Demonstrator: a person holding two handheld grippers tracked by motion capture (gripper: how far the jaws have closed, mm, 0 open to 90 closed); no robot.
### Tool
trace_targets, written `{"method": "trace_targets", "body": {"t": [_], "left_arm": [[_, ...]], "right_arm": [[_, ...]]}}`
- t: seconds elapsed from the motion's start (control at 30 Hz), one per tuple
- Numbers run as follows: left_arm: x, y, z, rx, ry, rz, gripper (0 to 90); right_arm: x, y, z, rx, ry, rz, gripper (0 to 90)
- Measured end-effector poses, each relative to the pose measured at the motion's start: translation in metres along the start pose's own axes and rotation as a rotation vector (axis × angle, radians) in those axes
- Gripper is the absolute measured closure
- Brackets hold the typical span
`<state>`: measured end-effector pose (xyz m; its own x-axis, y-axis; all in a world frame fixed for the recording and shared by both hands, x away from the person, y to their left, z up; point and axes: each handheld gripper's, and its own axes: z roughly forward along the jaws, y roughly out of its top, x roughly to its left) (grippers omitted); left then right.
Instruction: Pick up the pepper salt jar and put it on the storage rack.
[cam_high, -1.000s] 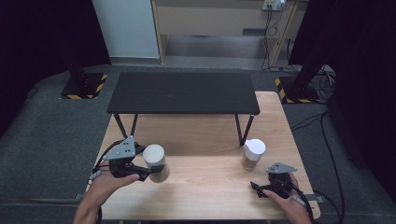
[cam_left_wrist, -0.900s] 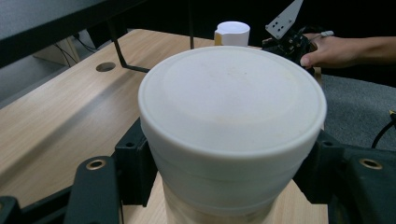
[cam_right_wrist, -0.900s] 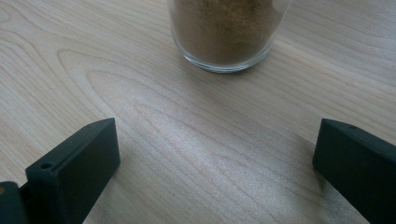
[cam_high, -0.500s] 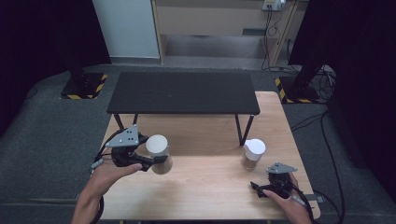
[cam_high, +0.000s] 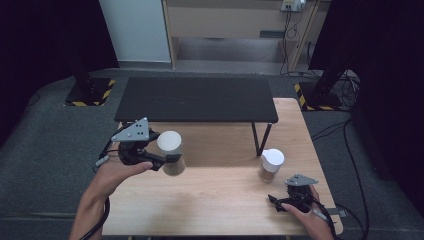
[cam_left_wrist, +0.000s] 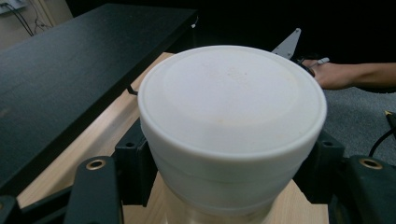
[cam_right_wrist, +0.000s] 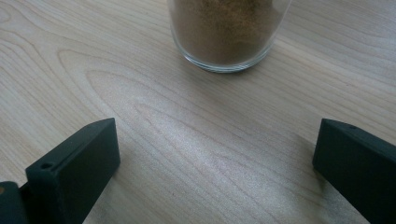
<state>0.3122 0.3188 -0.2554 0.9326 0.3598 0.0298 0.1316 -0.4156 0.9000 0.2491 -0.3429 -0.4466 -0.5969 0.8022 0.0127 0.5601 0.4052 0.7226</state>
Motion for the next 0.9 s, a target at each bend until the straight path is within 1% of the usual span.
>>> {"method": "trace_targets", "body": {"t": [0.23, 0.3, 0.4, 0.53, 0.77, 0.9], "left_arm": [[0.007, 0.02, -0.006, -0.007, -0.002, 0.0, 33.1], [0.009, 0.026, -0.008, -0.002, 0.001, 0.004, 33.1], [0.01, 0.032, -0.009, 0.0, 0.008, 0.006, 33.1], [0.012, 0.038, -0.01, -0.007, 0.007, 0.013, 33.1], [0.011, 0.052, -0.01, 0.001, 0.01, 0.035, 33.1], [0.015, 0.059, -0.008, -0.002, 0.013, 0.033, 33.1]], "right_arm": [[0.0, 0.0, 0.0, 0.0, 0.0, 0.0, 1.4], [0.0, 0.0, 0.0, 0.0, 0.0, 0.0, 1.4], [0.0, 0.0, 0.0, 0.001, 0.0, 0.001, 1.3], [0.0, 0.0, 0.0, 0.0, 0.0, 0.001, 1.4], [0.0, 0.0, 0.0, 0.0, 0.0, 0.001, 1.4], [0.0, 0.0, 0.0, -0.001, 0.0, -0.001, 1.4]]}}
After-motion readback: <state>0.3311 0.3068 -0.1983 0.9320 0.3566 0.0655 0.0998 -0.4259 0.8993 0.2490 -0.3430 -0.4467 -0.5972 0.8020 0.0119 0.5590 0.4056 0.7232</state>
